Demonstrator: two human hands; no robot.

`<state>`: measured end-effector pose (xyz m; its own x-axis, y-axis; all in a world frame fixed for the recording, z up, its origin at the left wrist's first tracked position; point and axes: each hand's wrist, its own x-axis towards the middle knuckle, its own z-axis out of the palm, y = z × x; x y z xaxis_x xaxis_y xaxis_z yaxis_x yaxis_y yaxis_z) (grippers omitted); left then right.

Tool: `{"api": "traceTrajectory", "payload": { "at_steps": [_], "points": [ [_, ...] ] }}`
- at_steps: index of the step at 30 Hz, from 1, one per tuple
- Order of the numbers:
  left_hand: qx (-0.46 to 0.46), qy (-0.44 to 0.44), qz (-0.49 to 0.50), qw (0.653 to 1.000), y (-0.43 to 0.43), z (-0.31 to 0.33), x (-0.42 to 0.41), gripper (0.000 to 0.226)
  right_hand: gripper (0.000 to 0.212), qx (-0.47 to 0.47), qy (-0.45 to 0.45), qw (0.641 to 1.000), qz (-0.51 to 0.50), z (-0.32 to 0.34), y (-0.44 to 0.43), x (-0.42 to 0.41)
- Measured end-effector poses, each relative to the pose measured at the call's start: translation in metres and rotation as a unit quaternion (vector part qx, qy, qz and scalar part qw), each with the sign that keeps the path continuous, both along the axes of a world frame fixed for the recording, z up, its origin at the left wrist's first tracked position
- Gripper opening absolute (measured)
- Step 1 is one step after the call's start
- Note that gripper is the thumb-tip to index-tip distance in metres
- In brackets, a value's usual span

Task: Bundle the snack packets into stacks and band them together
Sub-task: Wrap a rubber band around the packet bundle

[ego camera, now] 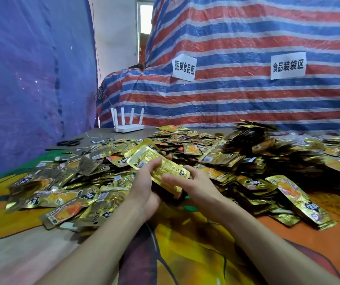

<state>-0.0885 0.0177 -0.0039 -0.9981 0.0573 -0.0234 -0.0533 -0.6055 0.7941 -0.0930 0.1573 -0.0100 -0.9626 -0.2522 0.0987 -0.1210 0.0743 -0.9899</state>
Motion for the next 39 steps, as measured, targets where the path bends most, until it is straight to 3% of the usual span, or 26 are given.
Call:
{"api": "traceTrajectory", "payload": {
  "at_steps": [3,5,10,13,15,17,19,22,28,31,33,36,39],
  "points": [
    [-0.063,0.018,0.042,0.997,0.006,-0.003,0.003,0.021,0.044,-0.019,0.006,1.0,-0.008,0.005,0.005,0.003],
    [-0.095,0.016,0.082,0.992,0.01,-0.001,0.005,0.033,0.036,-0.037,0.011,0.999,-0.012,0.012,0.011,0.007],
    [-0.137,0.054,0.046,0.988,0.02,-0.002,0.011,0.059,0.033,-0.028,0.031,0.997,-0.065,0.038,0.028,0.011],
    [-0.144,0.044,0.053,0.987,0.02,-0.007,0.007,0.07,0.038,0.005,0.103,0.98,-0.172,0.063,0.05,0.001],
    [-0.163,0.046,0.049,0.984,0.017,-0.008,0.005,0.064,0.041,0.134,0.23,0.927,-0.264,0.077,0.068,-0.016],
    [-0.186,0.057,0.04,0.98,0.017,-0.009,0.004,0.06,0.044,0.3,0.323,0.824,-0.356,0.083,0.084,-0.033],
    [-0.201,0.063,0.028,0.977,0.018,-0.011,0.004,0.058,0.047,0.435,0.331,0.743,-0.386,0.078,0.095,-0.047],
    [-0.221,0.058,0.023,0.973,0.018,-0.013,0.0,0.043,0.049,0.596,0.258,0.687,-0.327,0.056,0.1,-0.056],
    [-0.292,0.064,0.095,0.95,0.016,-0.016,-0.007,0.015,0.059,0.6,0.208,0.717,-0.288,0.047,0.089,-0.052],
    [-0.335,0.107,0.147,0.925,0.016,-0.012,-0.004,0.003,0.058,0.574,0.241,0.714,-0.319,0.054,0.075,-0.045],
    [-0.354,0.142,0.178,0.907,0.016,-0.007,0.003,0.008,0.051,0.547,0.288,0.72,-0.316,0.057,0.06,-0.04],
    [-0.357,0.193,0.242,0.881,0.004,0.017,0.013,0.016,0.045,0.482,0.34,0.768,-0.25,0.055,0.029,-0.039],
    [-0.447,0.221,0.25,0.83,-0.026,0.051,0.005,0.017,0.043,0.409,0.292,0.848,-0.167,0.048,-0.009,-0.049]
  ]
}}
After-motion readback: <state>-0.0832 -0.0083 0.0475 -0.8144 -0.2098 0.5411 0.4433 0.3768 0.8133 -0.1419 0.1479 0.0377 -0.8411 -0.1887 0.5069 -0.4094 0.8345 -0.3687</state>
